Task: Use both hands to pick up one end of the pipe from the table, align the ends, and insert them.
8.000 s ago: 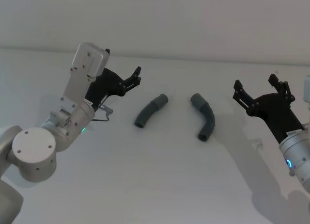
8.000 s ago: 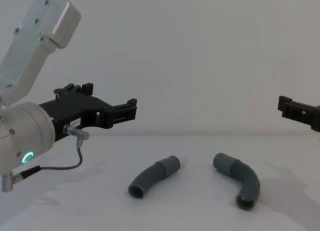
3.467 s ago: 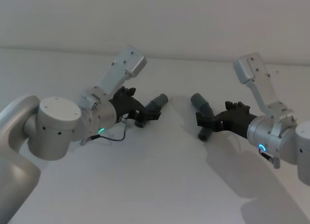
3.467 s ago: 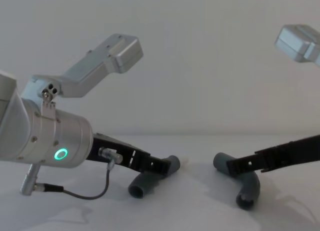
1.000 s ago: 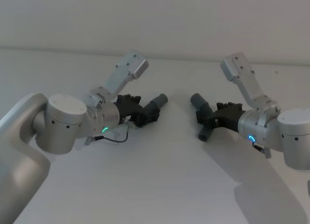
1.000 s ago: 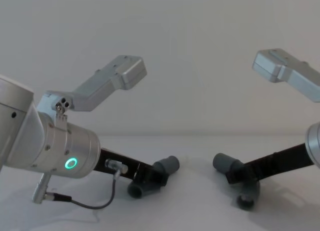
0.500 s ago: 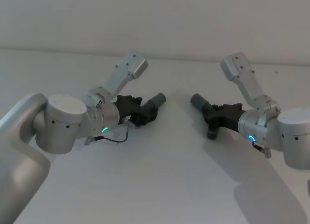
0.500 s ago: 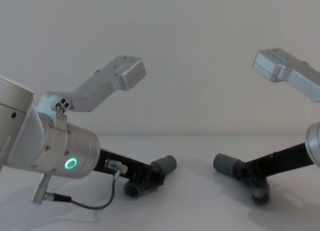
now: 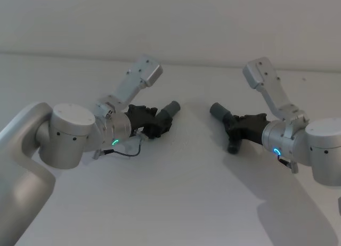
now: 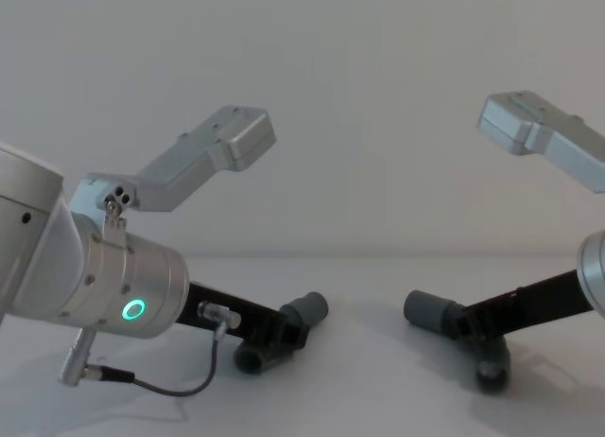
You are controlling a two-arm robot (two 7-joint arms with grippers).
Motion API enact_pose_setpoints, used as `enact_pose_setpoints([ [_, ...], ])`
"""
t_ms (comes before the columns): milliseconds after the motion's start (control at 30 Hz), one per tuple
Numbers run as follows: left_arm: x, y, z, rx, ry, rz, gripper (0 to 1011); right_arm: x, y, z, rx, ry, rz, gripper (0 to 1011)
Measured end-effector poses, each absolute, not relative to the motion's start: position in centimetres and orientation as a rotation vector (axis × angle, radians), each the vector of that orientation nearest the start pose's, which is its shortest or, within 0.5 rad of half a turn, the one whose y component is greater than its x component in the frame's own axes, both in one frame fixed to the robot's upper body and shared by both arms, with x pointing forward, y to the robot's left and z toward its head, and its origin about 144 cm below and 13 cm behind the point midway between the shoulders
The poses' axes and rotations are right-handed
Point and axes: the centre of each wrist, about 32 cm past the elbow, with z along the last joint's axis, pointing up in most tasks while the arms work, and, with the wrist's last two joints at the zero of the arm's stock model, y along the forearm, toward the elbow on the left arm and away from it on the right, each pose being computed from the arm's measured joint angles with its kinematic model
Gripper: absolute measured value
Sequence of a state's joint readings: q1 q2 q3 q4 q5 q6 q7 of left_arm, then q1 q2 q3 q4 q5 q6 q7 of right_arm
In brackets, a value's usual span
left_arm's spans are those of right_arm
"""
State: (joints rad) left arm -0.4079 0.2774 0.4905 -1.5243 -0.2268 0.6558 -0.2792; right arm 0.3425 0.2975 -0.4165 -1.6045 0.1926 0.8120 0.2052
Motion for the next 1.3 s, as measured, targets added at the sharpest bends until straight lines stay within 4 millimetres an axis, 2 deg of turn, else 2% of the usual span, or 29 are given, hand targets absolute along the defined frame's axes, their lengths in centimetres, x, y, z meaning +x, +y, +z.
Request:
enact_pose_setpoints([
  [800, 53.28, 16.62, 123.36, 0.493, 0.158, 0.894, 348, 51.92, -18.65, 123.82, -0.600, 0.226, -1.025, 190],
  [1300, 53.28, 16.62, 123.36, 0.493, 0.158, 0.893, 330, 51.92, -18.65, 123.82, -0.600, 0.226, -1.025, 188],
])
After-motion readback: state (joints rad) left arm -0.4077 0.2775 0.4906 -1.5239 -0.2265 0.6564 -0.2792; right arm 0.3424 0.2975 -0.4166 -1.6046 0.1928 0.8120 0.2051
